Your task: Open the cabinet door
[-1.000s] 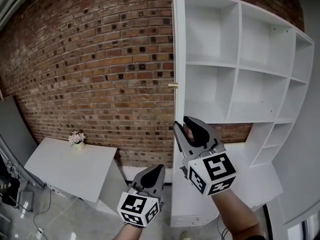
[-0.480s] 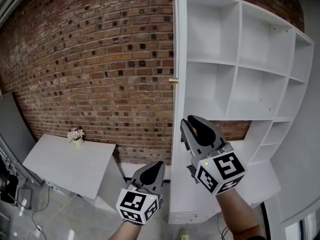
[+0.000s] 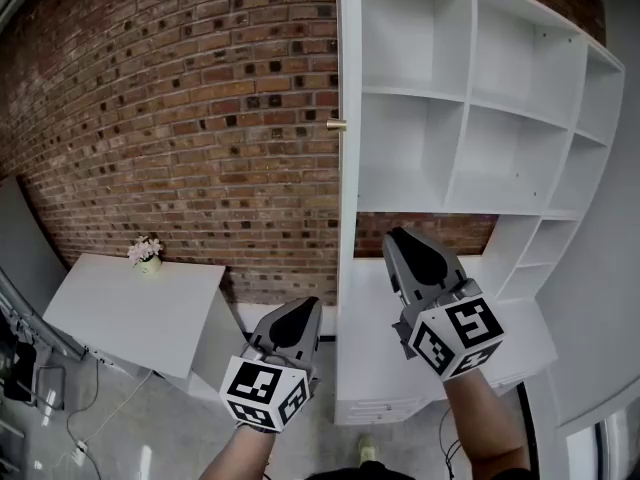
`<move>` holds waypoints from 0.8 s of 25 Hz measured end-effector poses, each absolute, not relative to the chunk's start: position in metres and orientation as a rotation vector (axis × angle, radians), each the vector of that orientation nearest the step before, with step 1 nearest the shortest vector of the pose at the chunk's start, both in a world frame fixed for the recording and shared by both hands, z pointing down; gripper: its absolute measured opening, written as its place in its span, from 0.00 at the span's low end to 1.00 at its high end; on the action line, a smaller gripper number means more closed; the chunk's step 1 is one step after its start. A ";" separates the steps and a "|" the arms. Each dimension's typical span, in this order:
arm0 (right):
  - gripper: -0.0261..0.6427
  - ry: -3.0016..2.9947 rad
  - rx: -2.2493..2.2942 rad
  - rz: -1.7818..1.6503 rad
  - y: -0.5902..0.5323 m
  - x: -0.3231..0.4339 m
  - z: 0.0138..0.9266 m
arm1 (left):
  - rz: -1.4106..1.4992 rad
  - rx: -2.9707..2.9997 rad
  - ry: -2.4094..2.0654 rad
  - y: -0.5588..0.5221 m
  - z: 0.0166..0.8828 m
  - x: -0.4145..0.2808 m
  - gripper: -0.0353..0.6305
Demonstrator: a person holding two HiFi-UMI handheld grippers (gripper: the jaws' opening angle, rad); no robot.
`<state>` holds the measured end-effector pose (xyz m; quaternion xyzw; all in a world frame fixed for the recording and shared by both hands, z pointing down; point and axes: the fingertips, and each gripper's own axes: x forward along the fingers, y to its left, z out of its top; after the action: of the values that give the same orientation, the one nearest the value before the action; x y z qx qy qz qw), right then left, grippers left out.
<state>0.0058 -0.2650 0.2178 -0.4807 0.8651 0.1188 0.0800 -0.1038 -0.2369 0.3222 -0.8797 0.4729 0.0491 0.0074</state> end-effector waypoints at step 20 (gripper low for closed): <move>0.06 2.616 -1.606 0.243 -0.249 0.035 0.318 | 0.075 -2.724 1.546 -0.232 0.343 -0.129 0.06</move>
<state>0.0348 -0.2490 0.3176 -0.5212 0.8492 0.0790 0.0310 -0.1292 -0.2320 0.3431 -0.8694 0.4936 0.0238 0.0043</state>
